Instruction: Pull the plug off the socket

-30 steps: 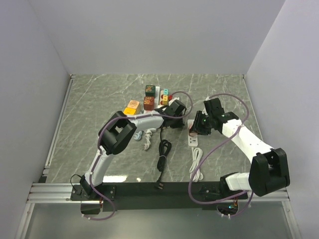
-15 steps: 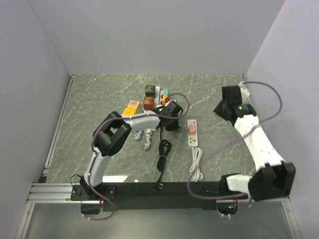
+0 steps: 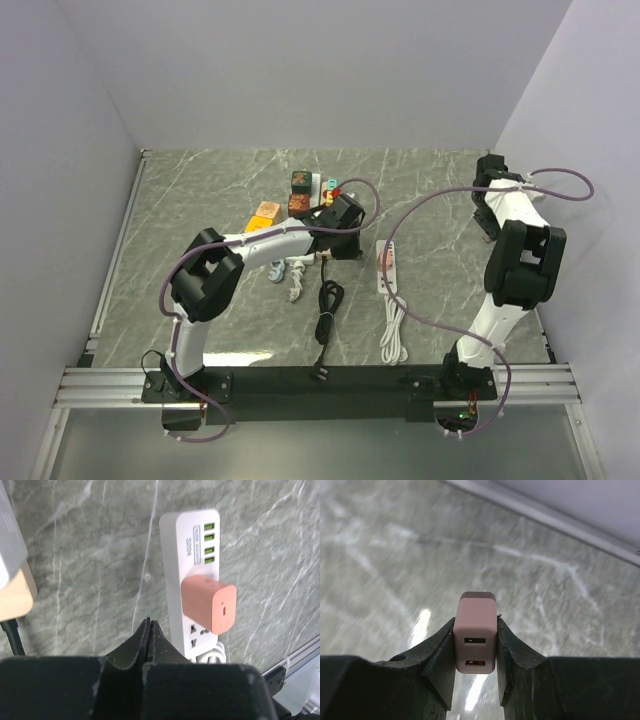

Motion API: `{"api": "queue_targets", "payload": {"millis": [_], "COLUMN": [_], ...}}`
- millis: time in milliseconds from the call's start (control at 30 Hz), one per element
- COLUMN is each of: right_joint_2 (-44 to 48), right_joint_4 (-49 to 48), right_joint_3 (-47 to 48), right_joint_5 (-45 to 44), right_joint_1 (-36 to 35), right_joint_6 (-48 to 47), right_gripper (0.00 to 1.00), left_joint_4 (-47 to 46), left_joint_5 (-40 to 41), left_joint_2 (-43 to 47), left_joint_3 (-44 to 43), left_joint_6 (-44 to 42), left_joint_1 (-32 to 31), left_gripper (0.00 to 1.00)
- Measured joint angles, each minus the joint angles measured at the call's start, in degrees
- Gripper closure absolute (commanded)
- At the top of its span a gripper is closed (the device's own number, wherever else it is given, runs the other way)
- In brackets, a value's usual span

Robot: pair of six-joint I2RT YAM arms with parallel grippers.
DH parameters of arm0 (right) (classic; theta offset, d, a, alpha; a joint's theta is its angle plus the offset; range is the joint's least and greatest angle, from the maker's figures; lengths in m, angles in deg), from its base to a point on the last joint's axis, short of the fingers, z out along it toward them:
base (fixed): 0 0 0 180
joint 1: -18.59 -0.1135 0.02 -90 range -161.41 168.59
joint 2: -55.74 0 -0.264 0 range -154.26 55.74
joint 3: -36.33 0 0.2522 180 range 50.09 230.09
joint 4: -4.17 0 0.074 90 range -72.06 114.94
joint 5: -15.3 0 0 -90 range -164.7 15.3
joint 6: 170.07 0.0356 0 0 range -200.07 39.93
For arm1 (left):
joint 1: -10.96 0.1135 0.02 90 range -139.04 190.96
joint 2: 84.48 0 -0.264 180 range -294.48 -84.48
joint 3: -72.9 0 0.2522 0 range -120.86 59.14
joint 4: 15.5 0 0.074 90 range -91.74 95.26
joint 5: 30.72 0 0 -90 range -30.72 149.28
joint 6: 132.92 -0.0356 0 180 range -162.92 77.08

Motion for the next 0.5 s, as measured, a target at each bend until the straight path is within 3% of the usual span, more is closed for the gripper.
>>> {"api": "queue_targets", "payload": {"millis": [133, 300, 367, 500], "right_joint_2": [-5.05, -10.45, -10.69, -10.58], "right_joint_4": [1.99, 3.26, 4.22, 4.96], "right_joint_3": [3.1, 6.16, 6.16, 6.32], "right_joint_5": [-1.22, -1.18, -0.96, -0.85], "right_joint_1": [2.21, 2.64, 2.64, 2.64], "right_joint_6": [-0.76, -1.62, -1.99, -2.71], "right_gripper": [0.68, 0.39, 0.32, 0.29], "left_joint_4": [1.05, 1.57, 1.62, 1.51], "left_joint_5": [-0.07, 0.0, 0.02, 0.07], "left_joint_2": [0.79, 3.54, 4.61, 6.58], "left_joint_3": [1.05, 3.72, 4.61, 6.03], "left_joint_6": [0.02, 0.26, 0.33, 0.52], "left_joint_1": [-0.5, -0.63, -0.63, -0.7], "left_gripper": [0.99, 0.99, 0.98, 0.98]}}
